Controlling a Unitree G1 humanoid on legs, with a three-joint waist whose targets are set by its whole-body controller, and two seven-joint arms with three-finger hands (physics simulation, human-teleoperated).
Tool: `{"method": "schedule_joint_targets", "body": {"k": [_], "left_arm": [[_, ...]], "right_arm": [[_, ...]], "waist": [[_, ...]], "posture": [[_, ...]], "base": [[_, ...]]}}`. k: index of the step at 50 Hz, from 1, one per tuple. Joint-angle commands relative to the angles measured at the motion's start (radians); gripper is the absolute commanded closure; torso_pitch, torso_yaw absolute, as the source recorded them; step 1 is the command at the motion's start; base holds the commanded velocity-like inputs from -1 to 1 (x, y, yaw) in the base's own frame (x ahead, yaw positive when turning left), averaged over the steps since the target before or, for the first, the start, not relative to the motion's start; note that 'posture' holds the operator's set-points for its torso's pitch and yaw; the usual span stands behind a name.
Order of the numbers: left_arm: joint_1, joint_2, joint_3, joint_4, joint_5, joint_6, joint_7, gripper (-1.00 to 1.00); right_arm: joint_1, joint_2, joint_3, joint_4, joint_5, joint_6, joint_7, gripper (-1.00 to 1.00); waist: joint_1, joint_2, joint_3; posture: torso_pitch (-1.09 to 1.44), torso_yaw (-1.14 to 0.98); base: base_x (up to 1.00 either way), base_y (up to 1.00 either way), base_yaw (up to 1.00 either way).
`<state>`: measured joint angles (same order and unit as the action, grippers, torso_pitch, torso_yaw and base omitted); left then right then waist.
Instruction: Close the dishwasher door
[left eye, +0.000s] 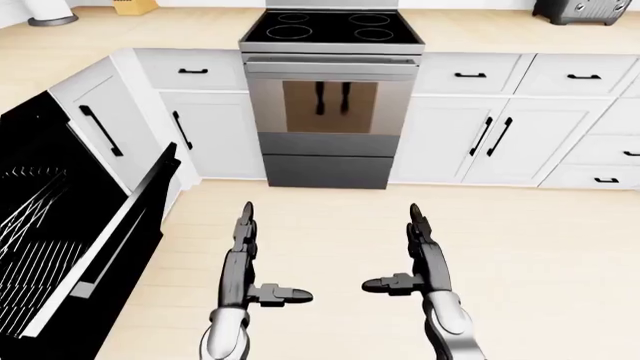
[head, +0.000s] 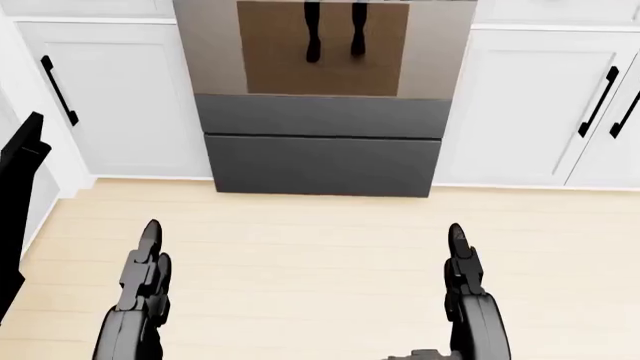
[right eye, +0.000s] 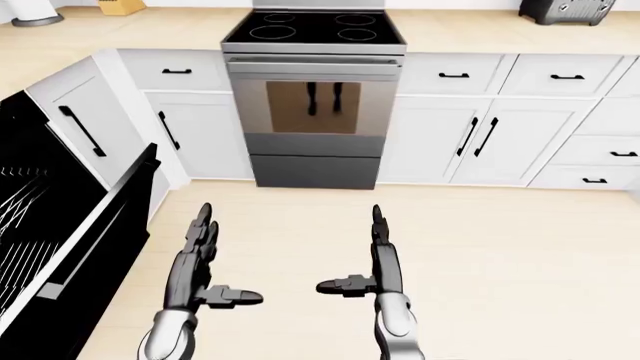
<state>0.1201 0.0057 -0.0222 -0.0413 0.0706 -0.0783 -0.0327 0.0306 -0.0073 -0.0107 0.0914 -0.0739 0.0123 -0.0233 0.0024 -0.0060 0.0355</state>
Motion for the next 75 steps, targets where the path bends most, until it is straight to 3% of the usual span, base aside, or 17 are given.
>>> {"method": "schedule_joint_targets", "body": {"k": [1, 6, 7, 16, 22, 24, 34, 37, 46, 49, 51, 52, 61, 65, 66, 70, 75], "left_arm": [[-0.017, -0.002, -0.005, -0.042, -0.001, -0.034, -0.002, -1.0], [-0.017, -0.003, -0.004, -0.046, -0.003, -0.032, -0.003, -1.0], [-0.017, -0.003, -0.004, -0.046, -0.002, -0.031, -0.003, -1.0], [-0.016, -0.003, -0.006, -0.05, -0.002, -0.028, -0.003, -1.0], [-0.014, -0.003, -0.006, -0.053, -0.002, -0.028, -0.004, -1.0], [-0.014, -0.003, -0.007, -0.052, -0.001, -0.029, -0.003, -1.0], [-0.012, -0.003, -0.007, -0.053, -0.002, -0.029, -0.004, -1.0], [-0.012, -0.004, -0.008, -0.052, -0.001, -0.03, -0.003, -1.0], [-0.01, -0.003, -0.007, -0.061, -0.003, -0.026, -0.003, -1.0], [-0.008, -0.003, -0.007, -0.064, -0.003, -0.025, -0.003, -1.0], [-0.01, -0.004, -0.007, -0.062, -0.003, -0.025, -0.002, -1.0], [-0.01, -0.004, -0.007, -0.063, -0.003, -0.025, -0.002, -1.0], [-0.007, -0.003, -0.005, -0.072, -0.006, -0.021, -0.003, -1.0], [-0.005, -0.003, -0.005, -0.074, -0.006, -0.02, -0.003, -1.0], [-0.004, -0.003, -0.005, -0.076, -0.006, -0.019, -0.003, -1.0], [0.0, -0.003, -0.006, -0.084, -0.005, -0.018, -0.003, -1.0], [-0.001, -0.003, -0.006, -0.083, -0.004, -0.019, -0.002, -1.0]], "right_arm": [[-0.016, -0.004, -0.003, -0.043, 0.0, -0.031, -0.005, -1.0], [-0.016, -0.004, -0.003, -0.043, -0.002, -0.031, -0.008, -1.0], [-0.016, -0.004, -0.003, -0.045, -0.004, -0.028, -0.009, -1.0], [-0.012, -0.003, -0.001, -0.055, -0.007, -0.022, -0.01, -1.0], [-0.01, -0.003, -0.001, -0.054, -0.007, -0.025, -0.009, -1.0], [-0.013, -0.003, -0.001, -0.051, -0.007, -0.023, -0.01, -1.0], [-0.02, -0.002, 0.002, -0.039, -0.007, -0.028, -0.008, -1.0], [-0.018, -0.002, 0.002, -0.043, -0.006, -0.026, -0.007, -1.0], [-0.009, -0.002, 0.001, -0.055, -0.006, -0.024, -0.006, -1.0], [-0.009, -0.003, 0.001, -0.056, -0.005, -0.024, -0.006, -1.0], [-0.008, -0.002, 0.001, -0.055, -0.005, -0.026, -0.006, -1.0], [-0.009, -0.003, 0.001, -0.057, -0.005, -0.024, -0.006, -1.0], [-0.01, -0.002, 0.001, -0.053, -0.006, -0.026, -0.006, -1.0], [-0.01, -0.002, 0.001, -0.052, -0.006, -0.027, -0.006, -1.0], [-0.01, -0.002, 0.001, -0.055, -0.006, -0.025, -0.006, -1.0], [-0.01, -0.002, 0.002, -0.057, -0.007, -0.022, -0.006, -1.0], [-0.013, -0.003, 0.0, -0.05, -0.005, -0.026, -0.006, -1.0]], "waist": [[-0.002, 0.001, -0.013], [-0.005, -0.076, -0.026], [-0.014, -0.042, -0.016], [-0.011, -0.016, -0.012], [-0.018, 0.098, -0.038], [-0.009, 0.074, -0.011], [-0.004, -0.014, -0.013], [-0.006, -0.066, -0.018], [-0.013, -0.017, -0.012], [-0.016, 0.036, -0.009], [-0.011, 0.114, -0.03], [-0.004, 0.067, -0.023], [-0.003, -0.003, -0.009], [-0.008, -0.08, -0.02], [-0.02, -0.045, -0.013], [-0.017, -0.049, -0.023], [-0.016, 0.006, -0.008]], "posture": [[0.0, 0.0], [0.0, 0.0], [0.0, 0.0], [0.0, 0.0], [0.0, 0.0], [0.0, 0.0], [0.0, 0.0], [0.0, 0.0], [0.0, 0.0], [0.0, 0.0], [0.0, 0.0], [0.0, 0.0], [0.0, 0.0], [0.0, 0.0], [0.0, 0.0], [0.0, 0.0], [0.0, 0.0]], "base": [[0.0, 0.15, 0.0], [0.0, 0.13, 0.0], [0.0, 0.13, 0.0], [0.0, 0.2, 0.0], [0.0, 0.26, 0.0], [0.0, 0.26, 0.0], [0.0, 0.26, 0.0], [0.0, 0.25, 0.0], [0.0, 0.26, 0.0], [0.0, 0.26, 0.0], [0.0, 0.25, 0.0], [0.0, 0.26, 0.0], [0.0, 0.25, 0.0], [0.0, 0.26, 0.0], [0.0, 0.26, 0.0], [0.0, 0.25, 0.0], [0.0, 0.26, 0.0]]}}
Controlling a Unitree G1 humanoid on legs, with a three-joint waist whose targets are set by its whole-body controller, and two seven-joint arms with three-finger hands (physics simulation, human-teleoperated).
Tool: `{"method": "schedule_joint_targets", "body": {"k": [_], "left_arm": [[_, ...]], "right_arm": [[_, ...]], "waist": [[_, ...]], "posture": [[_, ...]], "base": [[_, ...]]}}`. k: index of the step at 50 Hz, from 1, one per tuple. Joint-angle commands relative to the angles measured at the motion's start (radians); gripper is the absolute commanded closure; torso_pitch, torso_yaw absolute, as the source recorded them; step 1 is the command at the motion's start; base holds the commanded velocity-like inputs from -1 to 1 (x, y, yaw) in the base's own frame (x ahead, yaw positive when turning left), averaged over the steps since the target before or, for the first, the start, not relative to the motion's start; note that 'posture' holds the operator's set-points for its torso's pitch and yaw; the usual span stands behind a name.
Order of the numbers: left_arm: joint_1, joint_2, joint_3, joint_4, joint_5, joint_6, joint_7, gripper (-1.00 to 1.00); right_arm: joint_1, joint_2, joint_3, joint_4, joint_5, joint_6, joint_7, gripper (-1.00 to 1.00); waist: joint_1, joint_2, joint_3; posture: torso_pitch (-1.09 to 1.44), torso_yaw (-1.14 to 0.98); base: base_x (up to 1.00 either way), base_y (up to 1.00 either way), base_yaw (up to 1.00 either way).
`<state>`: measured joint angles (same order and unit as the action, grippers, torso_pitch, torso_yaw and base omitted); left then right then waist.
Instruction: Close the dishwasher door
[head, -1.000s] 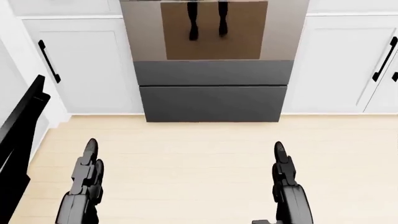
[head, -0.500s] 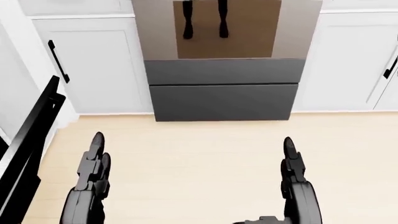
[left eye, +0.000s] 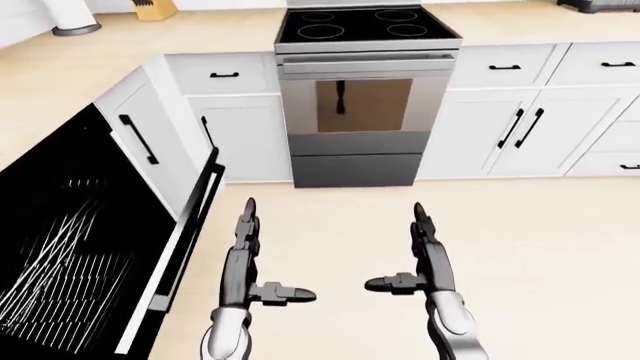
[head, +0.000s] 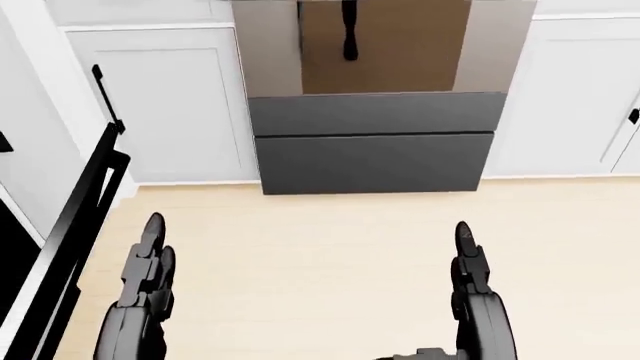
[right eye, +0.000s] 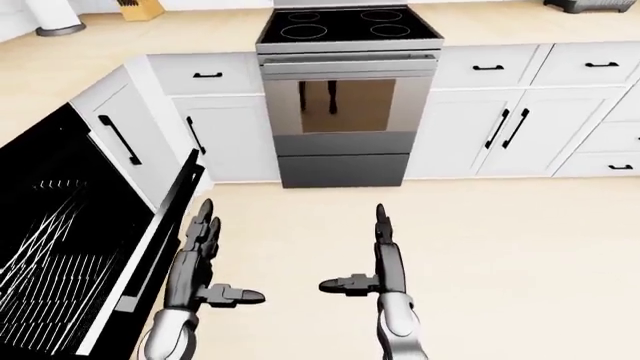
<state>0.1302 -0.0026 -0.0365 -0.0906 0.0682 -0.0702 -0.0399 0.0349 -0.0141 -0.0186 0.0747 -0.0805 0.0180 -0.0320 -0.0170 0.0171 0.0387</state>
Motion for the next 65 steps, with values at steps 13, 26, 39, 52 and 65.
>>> {"method": "schedule_joint_targets", "body": {"k": [13, 26, 39, 52, 65], "left_arm": [[-0.009, 0.005, 0.006, -0.039, -0.003, -0.024, 0.005, -1.0], [-0.01, 0.005, 0.005, -0.032, -0.001, -0.028, 0.006, -1.0], [-0.004, 0.005, 0.006, -0.045, -0.003, -0.023, 0.005, -1.0], [-0.002, 0.005, 0.007, -0.049, -0.004, -0.022, 0.005, -1.0], [-0.006, 0.005, 0.008, -0.047, -0.005, -0.021, 0.006, -1.0]], "right_arm": [[-0.021, 0.004, 0.009, -0.024, 0.0, -0.035, 0.002, -1.0], [-0.02, 0.005, 0.011, -0.028, -0.001, -0.032, 0.003, -1.0], [-0.012, 0.004, 0.009, -0.042, 0.001, -0.029, 0.004, -1.0], [-0.008, 0.005, 0.011, -0.049, -0.002, -0.027, 0.003, -1.0], [-0.012, 0.005, 0.011, -0.042, -0.003, -0.03, 0.003, -1.0]], "waist": [[0.015, -0.016, -0.014], [0.006, -0.048, -0.019], [0.02, 0.003, -0.018], [0.004, -0.066, -0.024], [0.015, 0.019, -0.02]], "posture": [[0.0, 0.0], [0.0, 0.0], [0.0, 0.0], [0.0, 0.0], [0.0, 0.0]], "base": [[0.0, 0.26, 0.0], [0.0, 0.25, 0.0], [0.0, 0.26, 0.0], [0.0, 0.26, 0.0], [0.0, 0.26, 0.0]]}}
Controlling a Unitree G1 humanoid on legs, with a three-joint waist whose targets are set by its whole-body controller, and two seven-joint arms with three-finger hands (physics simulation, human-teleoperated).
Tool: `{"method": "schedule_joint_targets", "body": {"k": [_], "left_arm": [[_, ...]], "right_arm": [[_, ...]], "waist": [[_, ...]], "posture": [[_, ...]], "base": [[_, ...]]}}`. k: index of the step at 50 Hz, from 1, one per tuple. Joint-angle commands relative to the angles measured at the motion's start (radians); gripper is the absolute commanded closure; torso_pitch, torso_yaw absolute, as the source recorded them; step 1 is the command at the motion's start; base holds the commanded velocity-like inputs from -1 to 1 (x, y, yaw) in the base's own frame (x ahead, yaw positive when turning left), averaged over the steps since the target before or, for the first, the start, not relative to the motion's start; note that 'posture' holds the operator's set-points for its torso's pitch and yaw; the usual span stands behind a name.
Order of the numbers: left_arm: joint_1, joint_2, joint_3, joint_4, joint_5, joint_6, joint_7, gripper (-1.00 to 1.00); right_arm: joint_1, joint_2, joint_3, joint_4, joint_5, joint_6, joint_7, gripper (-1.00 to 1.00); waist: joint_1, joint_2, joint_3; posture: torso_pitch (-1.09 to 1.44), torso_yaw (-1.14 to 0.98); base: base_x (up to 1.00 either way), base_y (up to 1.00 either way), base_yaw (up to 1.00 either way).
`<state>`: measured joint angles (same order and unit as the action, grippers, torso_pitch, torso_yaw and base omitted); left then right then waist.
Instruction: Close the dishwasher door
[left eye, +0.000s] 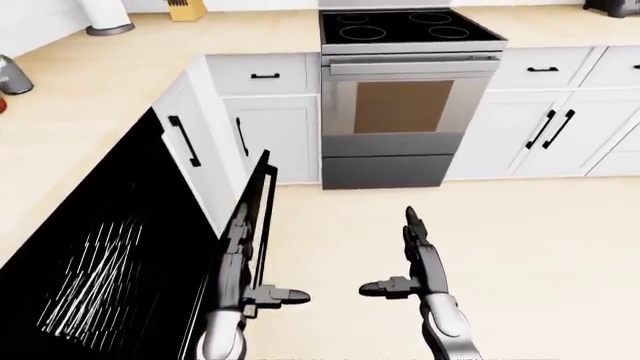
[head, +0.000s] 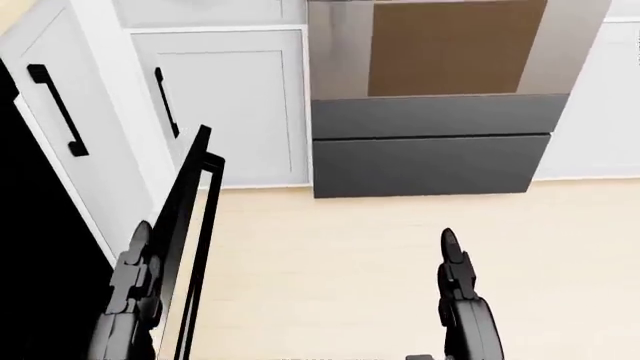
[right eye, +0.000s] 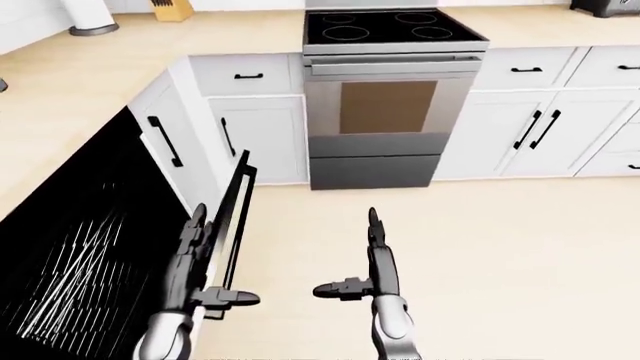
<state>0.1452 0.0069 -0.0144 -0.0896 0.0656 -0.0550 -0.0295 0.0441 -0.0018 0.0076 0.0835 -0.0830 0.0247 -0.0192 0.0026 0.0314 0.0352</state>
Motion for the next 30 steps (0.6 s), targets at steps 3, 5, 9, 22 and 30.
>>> {"method": "schedule_joint_targets", "body": {"k": [3, 5, 9, 22, 30], "left_arm": [[-0.02, -0.004, -0.014, -0.048, -0.002, -0.037, -0.005, -1.0], [-0.019, -0.004, -0.014, -0.049, -0.003, -0.037, -0.005, -1.0], [-0.018, -0.004, -0.014, -0.051, -0.003, -0.037, -0.006, -1.0], [-0.02, -0.005, -0.016, -0.043, -0.001, -0.04, -0.006, -1.0], [-0.021, -0.005, -0.018, -0.043, 0.0, -0.039, -0.004, -1.0]], "right_arm": [[-0.021, -0.007, -0.016, -0.051, 0.0, -0.038, -0.01, -1.0], [-0.022, -0.007, -0.015, -0.05, 0.0, -0.037, -0.011, -1.0], [-0.016, -0.007, -0.013, -0.064, 0.001, -0.048, -0.004, -1.0], [-0.03, -0.006, -0.014, -0.043, -0.001, -0.035, -0.011, -1.0], [-0.026, -0.006, -0.013, -0.049, -0.001, -0.03, -0.011, -1.0]], "waist": [[-0.005, -0.022, -0.011], [-0.005, -0.04, -0.01], [0.011, -0.084, -0.014], [0.003, -0.041, -0.055], [-0.015, -0.079, -0.022]], "posture": [[0.0, 0.0], [0.0, 0.0], [0.0, 0.0], [0.0, 0.0], [0.0, 0.0]], "base": [[0.0, 0.26, 0.0], [0.0, 0.25, 0.0], [0.0, 0.06, 0.0], [0.0, 0.02, 0.0], [0.0, 0.41, 0.0]]}}
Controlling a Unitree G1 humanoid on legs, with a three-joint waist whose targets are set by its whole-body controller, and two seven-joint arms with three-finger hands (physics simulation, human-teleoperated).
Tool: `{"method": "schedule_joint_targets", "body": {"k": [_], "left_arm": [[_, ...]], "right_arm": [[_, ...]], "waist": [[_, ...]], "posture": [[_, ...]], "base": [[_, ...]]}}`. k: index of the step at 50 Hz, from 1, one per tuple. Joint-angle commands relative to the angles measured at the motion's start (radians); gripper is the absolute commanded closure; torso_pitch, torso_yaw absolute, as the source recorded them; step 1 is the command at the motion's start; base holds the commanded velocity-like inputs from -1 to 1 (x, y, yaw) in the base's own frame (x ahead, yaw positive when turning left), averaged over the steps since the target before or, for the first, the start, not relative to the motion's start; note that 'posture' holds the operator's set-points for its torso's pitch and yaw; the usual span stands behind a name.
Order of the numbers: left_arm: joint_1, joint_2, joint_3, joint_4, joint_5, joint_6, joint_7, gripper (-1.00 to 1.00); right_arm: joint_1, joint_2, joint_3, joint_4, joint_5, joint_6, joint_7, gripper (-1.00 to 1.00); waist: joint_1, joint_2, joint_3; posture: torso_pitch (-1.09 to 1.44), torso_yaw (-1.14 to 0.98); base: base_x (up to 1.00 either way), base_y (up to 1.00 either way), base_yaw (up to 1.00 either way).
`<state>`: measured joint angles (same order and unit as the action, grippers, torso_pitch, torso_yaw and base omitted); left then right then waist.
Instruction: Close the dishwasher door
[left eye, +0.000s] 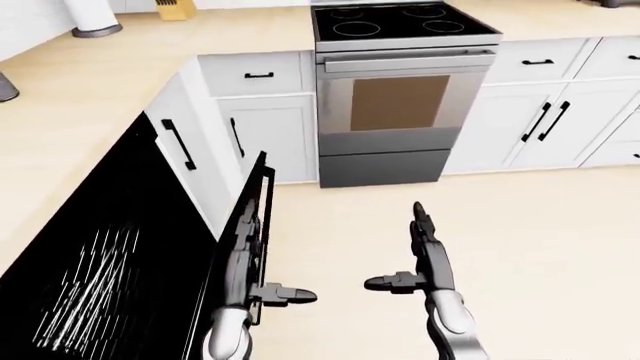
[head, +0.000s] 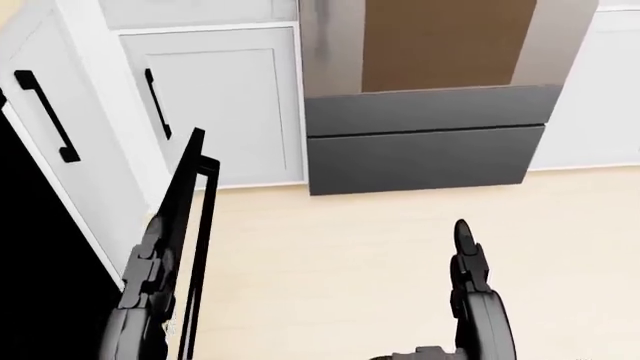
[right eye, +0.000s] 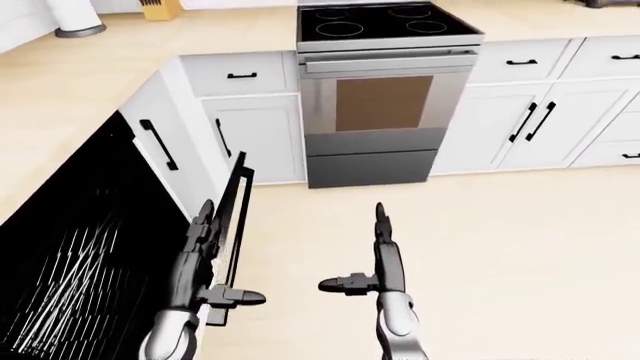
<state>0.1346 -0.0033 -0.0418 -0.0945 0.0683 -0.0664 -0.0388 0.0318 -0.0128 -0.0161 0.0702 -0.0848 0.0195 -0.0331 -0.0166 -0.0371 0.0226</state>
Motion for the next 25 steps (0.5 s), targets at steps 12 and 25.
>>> {"method": "schedule_joint_targets", "body": {"k": [12, 25], "left_arm": [[-0.005, 0.005, 0.008, -0.048, -0.003, -0.024, 0.004, -1.0], [-0.057, -0.018, -0.067, -0.303, 0.004, 0.279, 0.028, -1.0]], "right_arm": [[-0.006, 0.004, 0.011, -0.053, 0.01, -0.035, 0.015, -1.0], [0.015, -0.004, -0.017, -0.071, 0.031, -0.038, 0.021, -1.0]], "waist": [[0.005, 0.091, -0.001], [0.03, 0.036, -0.008]], "posture": [[0.0, 0.0], [0.0, 0.0]], "base": [[0.0, 0.22, 0.0], [0.0, 0.0, 0.0]]}}
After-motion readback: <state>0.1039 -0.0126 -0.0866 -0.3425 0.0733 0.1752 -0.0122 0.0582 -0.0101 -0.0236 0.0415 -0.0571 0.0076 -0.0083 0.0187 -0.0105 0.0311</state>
